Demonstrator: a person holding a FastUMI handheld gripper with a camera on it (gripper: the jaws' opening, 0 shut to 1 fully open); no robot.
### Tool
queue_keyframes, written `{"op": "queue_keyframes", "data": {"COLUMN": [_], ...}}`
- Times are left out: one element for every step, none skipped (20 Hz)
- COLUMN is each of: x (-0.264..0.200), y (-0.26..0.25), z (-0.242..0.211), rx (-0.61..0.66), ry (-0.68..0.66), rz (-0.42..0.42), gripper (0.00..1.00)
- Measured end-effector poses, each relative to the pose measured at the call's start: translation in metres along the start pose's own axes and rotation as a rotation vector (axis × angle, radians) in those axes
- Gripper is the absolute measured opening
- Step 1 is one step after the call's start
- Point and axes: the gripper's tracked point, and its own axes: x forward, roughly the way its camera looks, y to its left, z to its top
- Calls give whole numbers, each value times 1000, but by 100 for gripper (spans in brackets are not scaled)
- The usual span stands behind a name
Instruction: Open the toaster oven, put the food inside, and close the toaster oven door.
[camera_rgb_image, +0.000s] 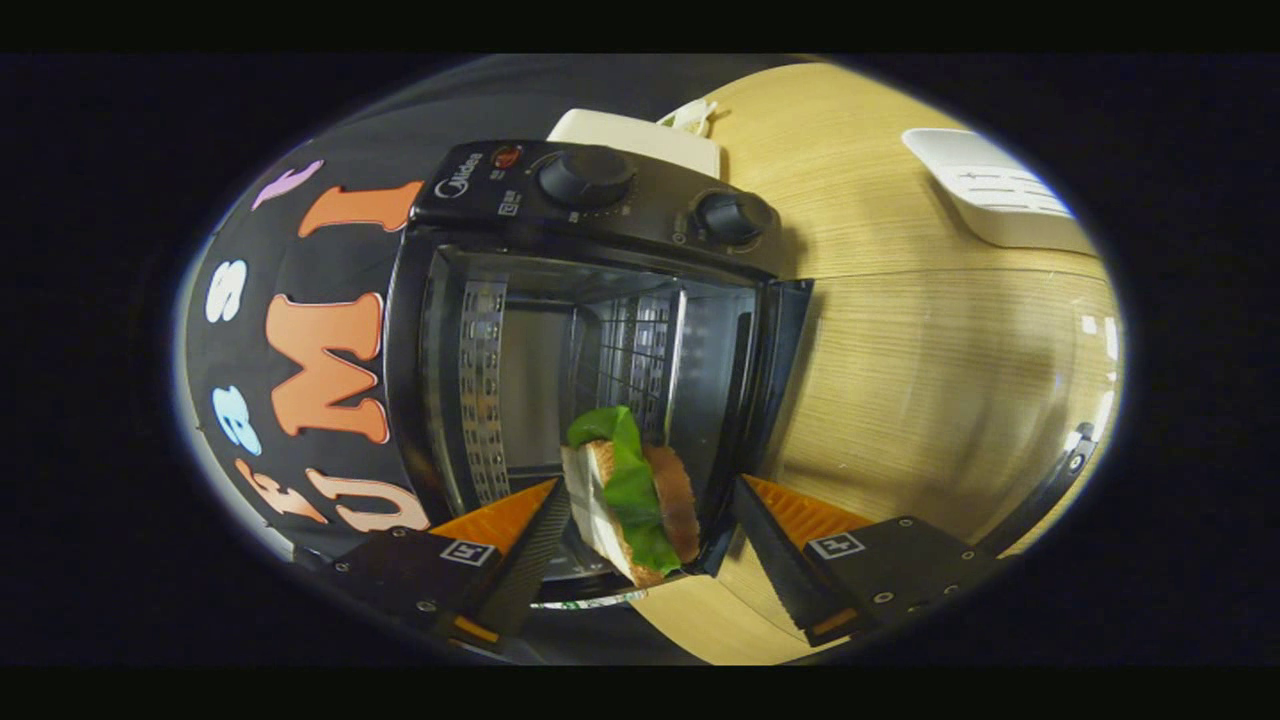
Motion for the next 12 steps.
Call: {"op": "queue_keyframes", "data": {"x": [-5,-11,-18,-27,-38,-49,-61,-72,-83,-92,-102,-110], "y": [-4,-8,-9,-9,-8,-7,-6,-6,-8,-13,-18,-24], "z": [1,2,3,3,3,3,3,1,0,-1,-1,-1], "rx": [-8,-19,-37,-62,-89,-120,-161,-211,-274,-349,-430,-509], "ry": [-3,-1,-2,0,1,5,8,12,14,15,14,15], "rz": [-5,-11,-10,-5,3,12,21,29,29,18,3,-10], "gripper": [98,98,98,98,98,98,98,98,98,98,98,98]}}
